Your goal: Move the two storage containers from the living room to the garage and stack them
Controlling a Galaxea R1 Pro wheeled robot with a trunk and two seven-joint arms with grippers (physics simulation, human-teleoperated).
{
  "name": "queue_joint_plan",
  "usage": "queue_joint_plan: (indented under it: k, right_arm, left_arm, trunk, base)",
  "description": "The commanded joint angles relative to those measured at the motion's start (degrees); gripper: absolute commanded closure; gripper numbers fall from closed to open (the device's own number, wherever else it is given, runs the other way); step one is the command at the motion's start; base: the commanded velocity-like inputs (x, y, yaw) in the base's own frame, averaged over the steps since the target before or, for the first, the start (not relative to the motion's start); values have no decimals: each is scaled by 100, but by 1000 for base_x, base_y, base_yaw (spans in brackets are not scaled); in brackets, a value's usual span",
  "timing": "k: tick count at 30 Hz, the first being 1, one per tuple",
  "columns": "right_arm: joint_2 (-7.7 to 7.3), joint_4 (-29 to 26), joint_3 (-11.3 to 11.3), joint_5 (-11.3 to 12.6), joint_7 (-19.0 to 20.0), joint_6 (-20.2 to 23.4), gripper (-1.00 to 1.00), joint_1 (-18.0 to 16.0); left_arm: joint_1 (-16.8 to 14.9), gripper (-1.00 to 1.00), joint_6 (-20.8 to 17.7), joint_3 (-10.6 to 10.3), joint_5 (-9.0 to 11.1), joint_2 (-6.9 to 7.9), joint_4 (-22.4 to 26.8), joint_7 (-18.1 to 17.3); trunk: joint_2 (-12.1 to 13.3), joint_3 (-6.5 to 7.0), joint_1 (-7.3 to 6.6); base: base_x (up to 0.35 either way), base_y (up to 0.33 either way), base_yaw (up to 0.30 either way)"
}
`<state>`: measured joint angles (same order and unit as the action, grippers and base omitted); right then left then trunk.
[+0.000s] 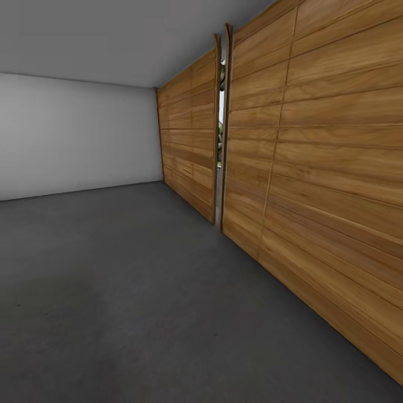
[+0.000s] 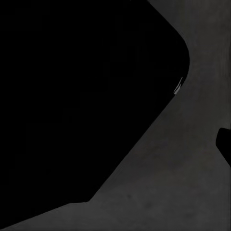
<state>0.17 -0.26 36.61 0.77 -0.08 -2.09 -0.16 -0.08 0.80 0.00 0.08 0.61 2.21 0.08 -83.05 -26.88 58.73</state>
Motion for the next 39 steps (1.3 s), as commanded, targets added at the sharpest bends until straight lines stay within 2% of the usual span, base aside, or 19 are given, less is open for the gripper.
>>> queue_joint_plan:
  k: [1,15,33,39]
  right_arm:
    - [0,4,13,8,-1,-19,-100,-2]
    - [0,3,13,11,-1,-19,-100,-2]
    - [0,6,17,3,-1,-19,-100,-2]
    - [-2,3,21,-5,-1,-19,-100,-2]
  left_arm:
    - [-1,-100,8,-3,1,0,4,1]
    - [-1,-100,8,-5,1,0,1,1]
    - [-1,-100,31,-7,1,0,14,-5]
    - [-1,-100,458,1,38,28,581,-3]
  trunk:
    - [-3,-5,0]
    - [-3,-5,0]
    - [-3,-5,0]
    - [-3,-5,0]
  base:
    - [0,0,271]
    - [0,0,252]
    - [0,0,15]
    - [0,0,0]
